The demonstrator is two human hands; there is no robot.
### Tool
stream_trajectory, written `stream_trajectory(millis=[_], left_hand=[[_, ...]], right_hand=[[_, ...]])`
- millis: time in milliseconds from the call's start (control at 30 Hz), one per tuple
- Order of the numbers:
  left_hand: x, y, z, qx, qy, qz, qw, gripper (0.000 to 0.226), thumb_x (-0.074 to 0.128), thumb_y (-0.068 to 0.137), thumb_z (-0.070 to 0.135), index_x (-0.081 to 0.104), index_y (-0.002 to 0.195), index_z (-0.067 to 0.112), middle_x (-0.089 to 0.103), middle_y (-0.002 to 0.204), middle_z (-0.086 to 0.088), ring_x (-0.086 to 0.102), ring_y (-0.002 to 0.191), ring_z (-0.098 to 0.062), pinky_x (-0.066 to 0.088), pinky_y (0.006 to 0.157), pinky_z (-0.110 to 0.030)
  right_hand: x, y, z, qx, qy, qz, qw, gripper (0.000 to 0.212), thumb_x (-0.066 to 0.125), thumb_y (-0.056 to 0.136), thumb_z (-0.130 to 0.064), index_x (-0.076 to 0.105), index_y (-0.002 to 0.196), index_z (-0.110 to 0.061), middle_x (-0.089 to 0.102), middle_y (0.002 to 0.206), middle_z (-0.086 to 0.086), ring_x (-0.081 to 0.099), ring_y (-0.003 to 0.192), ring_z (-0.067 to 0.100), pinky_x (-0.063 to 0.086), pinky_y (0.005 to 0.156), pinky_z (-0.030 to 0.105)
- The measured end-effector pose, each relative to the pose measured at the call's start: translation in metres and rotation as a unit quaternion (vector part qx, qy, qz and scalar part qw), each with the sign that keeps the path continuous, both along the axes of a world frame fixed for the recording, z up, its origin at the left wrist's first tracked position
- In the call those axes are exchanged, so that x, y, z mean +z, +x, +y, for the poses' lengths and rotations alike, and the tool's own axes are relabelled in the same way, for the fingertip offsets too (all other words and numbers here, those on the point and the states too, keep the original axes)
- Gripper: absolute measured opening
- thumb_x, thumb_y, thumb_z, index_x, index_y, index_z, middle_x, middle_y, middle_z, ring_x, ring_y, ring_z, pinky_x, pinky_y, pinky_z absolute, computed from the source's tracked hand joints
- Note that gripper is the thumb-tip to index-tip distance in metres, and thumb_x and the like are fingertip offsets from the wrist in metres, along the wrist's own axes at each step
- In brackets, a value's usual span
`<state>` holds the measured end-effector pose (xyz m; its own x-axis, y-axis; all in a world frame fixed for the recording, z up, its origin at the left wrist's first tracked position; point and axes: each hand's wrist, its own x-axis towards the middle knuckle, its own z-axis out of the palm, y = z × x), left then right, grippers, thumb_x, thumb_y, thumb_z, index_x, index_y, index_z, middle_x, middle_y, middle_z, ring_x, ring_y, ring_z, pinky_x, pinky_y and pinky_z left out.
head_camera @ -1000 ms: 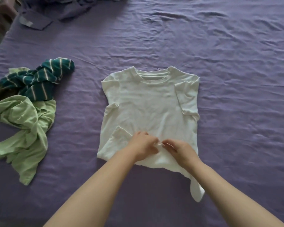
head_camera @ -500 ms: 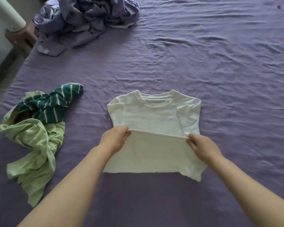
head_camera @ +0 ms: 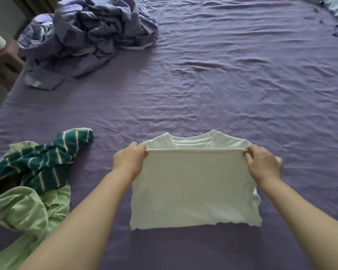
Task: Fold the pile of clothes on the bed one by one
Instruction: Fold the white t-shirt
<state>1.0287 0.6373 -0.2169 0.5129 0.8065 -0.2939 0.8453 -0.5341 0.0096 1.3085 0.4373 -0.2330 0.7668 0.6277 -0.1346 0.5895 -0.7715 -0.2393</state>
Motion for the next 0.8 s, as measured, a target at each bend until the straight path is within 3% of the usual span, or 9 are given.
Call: stream_trajectory(millis=[133, 333, 433, 500, 600, 633, 700, 733, 800], left_hand=[[-0.011, 0.005, 0.029, 0.024, 0.012, 0.020, 0.999, 0.030, 0.037, 0.100, 0.040, 0.055, 0.110, 0.018, 0.055, 0.116, -0.002, 0.059, 0.103, -0.026, 0.036, 0.071, -0.030], [-0.035, 0.025, 0.046, 0.038, 0.050, 0.046, 0.997, 0.027, 0.043, 0.090, 0.009, 0.053, 0.112, 0.021, 0.054, 0.114, -0.002, 0.049, 0.108, -0.025, 0.033, 0.090, -0.035], [-0.051, 0.035, 0.031, 0.045, 0.074, -0.007, 0.996, 0.042, 0.047, 0.087, 0.011, 0.046, 0.127, 0.023, 0.041, 0.136, -0.005, 0.031, 0.130, -0.027, 0.014, 0.113, -0.046], [-0.058, 0.043, 0.006, 0.001, 0.056, -0.047, 0.997, 0.053, 0.048, 0.087, 0.010, 0.037, 0.137, 0.024, 0.027, 0.149, -0.005, 0.015, 0.142, -0.026, 0.001, 0.116, -0.049], [-0.067, 0.060, -0.037, -0.109, 0.028, -0.135, 0.984, 0.053, 0.052, 0.078, 0.005, 0.054, 0.129, 0.020, 0.042, 0.144, -0.011, 0.032, 0.139, -0.029, 0.021, 0.114, -0.054], [-0.071, 0.065, -0.049, -0.145, 0.015, -0.134, 0.980, 0.051, 0.047, 0.084, 0.012, 0.052, 0.133, 0.023, 0.039, 0.147, -0.012, 0.028, 0.141, -0.030, 0.018, 0.114, -0.056], [-0.087, 0.071, -0.066, -0.151, -0.076, -0.094, 0.981, 0.055, 0.027, 0.097, 0.040, 0.016, 0.150, 0.032, -0.003, 0.160, -0.004, -0.012, 0.146, -0.027, -0.013, 0.113, -0.055], [-0.096, 0.072, -0.069, -0.140, -0.097, -0.063, 0.983, 0.063, 0.015, 0.094, 0.056, -0.006, 0.149, 0.035, -0.025, 0.154, 0.000, -0.030, 0.140, -0.026, -0.023, 0.108, -0.057], [-0.108, 0.075, -0.070, -0.144, -0.080, -0.012, 0.986, 0.075, 0.000, 0.079, 0.075, -0.035, 0.135, 0.038, -0.048, 0.139, 0.000, -0.045, 0.130, -0.027, -0.027, 0.101, -0.064]], right_hand=[[0.003, 0.013, 0.023, -0.021, -0.025, -0.063, 0.997, 0.023, 0.054, 0.091, -0.033, 0.063, 0.097, -0.013, 0.064, 0.099, 0.013, 0.056, 0.099, 0.033, 0.032, 0.084, 0.039], [-0.002, 0.031, 0.052, -0.016, 0.019, -0.066, 0.997, 0.023, 0.052, 0.093, -0.016, 0.066, 0.111, -0.015, 0.065, 0.107, 0.014, 0.051, 0.104, 0.036, 0.032, 0.089, 0.041], [-0.011, 0.024, 0.056, 0.001, 0.029, -0.059, 0.998, 0.033, 0.056, 0.090, -0.015, 0.060, 0.123, -0.015, 0.059, 0.124, 0.010, 0.045, 0.118, 0.034, 0.028, 0.099, 0.043], [-0.020, 0.006, 0.051, 0.044, 0.008, -0.065, 0.997, 0.043, 0.060, 0.086, -0.013, 0.054, 0.129, -0.014, 0.049, 0.138, 0.010, 0.037, 0.130, 0.030, 0.021, 0.107, 0.045], [-0.037, -0.026, 0.036, 0.116, -0.014, -0.063, 0.991, 0.049, 0.063, 0.085, -0.014, 0.051, 0.132, -0.012, 0.037, 0.148, 0.014, 0.029, 0.139, 0.030, 0.014, 0.113, 0.052], [-0.043, -0.034, 0.031, 0.137, -0.032, -0.052, 0.989, 0.050, 0.061, 0.088, -0.020, 0.048, 0.136, -0.016, 0.032, 0.151, 0.013, 0.023, 0.142, 0.030, 0.009, 0.114, 0.053], [-0.057, -0.044, 0.023, 0.161, -0.100, -0.030, 0.981, 0.055, 0.044, 0.095, -0.041, 0.028, 0.146, -0.030, 0.012, 0.158, 0.006, 0.002, 0.146, 0.025, -0.008, 0.113, 0.051], [-0.065, -0.045, 0.021, 0.158, -0.133, -0.023, 0.978, 0.057, 0.034, 0.096, -0.050, 0.015, 0.148, -0.037, 0.000, 0.159, 0.003, -0.009, 0.146, 0.022, -0.015, 0.112, 0.049], [-0.076, -0.037, 0.019, 0.137, -0.171, -0.009, 0.976, 0.060, 0.021, 0.094, -0.060, -0.004, 0.146, -0.044, -0.014, 0.158, 0.000, -0.021, 0.143, 0.021, -0.017, 0.111, 0.049]])
